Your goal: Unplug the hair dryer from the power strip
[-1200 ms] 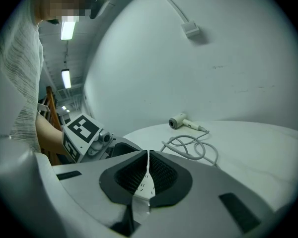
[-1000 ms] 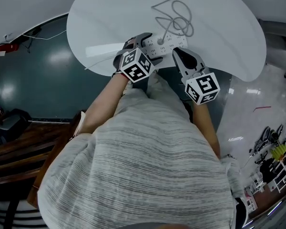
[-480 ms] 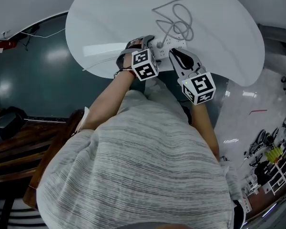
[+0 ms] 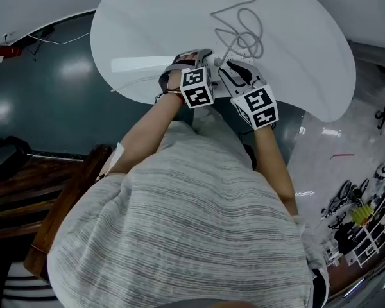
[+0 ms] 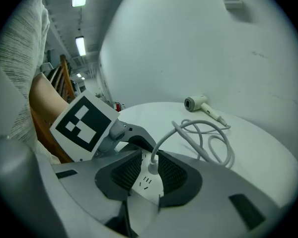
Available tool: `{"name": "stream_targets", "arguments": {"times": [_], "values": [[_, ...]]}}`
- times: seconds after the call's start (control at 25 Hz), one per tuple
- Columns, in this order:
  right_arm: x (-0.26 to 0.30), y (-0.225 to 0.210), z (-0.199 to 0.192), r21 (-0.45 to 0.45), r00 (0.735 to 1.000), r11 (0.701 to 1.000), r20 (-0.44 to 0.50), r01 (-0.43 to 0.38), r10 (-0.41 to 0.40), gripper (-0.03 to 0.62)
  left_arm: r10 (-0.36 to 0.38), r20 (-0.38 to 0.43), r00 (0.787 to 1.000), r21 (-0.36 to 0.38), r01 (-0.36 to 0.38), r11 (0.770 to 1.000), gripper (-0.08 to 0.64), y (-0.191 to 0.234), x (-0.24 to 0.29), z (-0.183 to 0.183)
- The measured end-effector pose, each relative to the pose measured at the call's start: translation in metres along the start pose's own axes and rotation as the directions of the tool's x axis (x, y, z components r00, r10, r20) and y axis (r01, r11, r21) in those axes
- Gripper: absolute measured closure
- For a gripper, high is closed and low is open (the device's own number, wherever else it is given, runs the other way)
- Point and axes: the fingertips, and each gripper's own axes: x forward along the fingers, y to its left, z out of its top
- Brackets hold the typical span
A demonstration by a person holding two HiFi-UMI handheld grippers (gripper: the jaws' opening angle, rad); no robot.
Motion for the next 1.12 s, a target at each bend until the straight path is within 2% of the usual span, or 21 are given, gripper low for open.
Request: {"name": "stream_targets", "arguments": {"times": [0.2,0.32,0.48,0.64,0.96,1.04,1.12], "values": [[0.026,-0.004,-0.007,-0.099,0.993,0.995,-0.12,-0.001,-0.011,0.497,0.006,-0.006,1.0,-0.001,-0.006,1.0,0.087,0.002,0.002,-0.002],[0.032,-0.005,-0.01,-0.165,0.985,0.986,-0.172,-0.005,-0.024,0.52,0.004,-0.001,1.0,-0.009,-0.004,1.0,0.087,0.002,0.001,0.0],[0.033,-0.004,-0.011,-0.119,0.98,0.993,-0.198,-0.005,-0.019,0.537,-0.002,-0.001,1.0,-0.021,0.002,1.0,0.087,0.001,0.001,0.001],[0.029,-0.006,-0.006,-0.059,0.985,0.998,-0.167,0.024,-0.033,0.551,-0.006,-0.009,1.0,-0.027,0.006,1.0,0.087,0.0,0.001,0.002],[0.023,-0.006,-0.009,-0.077,0.989,0.996,-0.138,0.049,-0.059,0.557,-0.017,-0.008,1.0,-0.046,0.017,0.999,0.087,0.0,0.004,0.004],[0.016,-0.008,0.006,-0.045,0.996,0.997,-0.059,0.057,-0.06,0.557,-0.028,-0.018,0.999,-0.051,0.027,0.998,0.087,0.0,0.006,0.004],[-0.002,-0.013,0.055,-0.005,0.993,0.997,0.094,0.075,-0.075,0.557,-0.037,-0.015,0.999,-0.054,0.036,0.998,0.087,-0.001,0.006,0.004]]}}
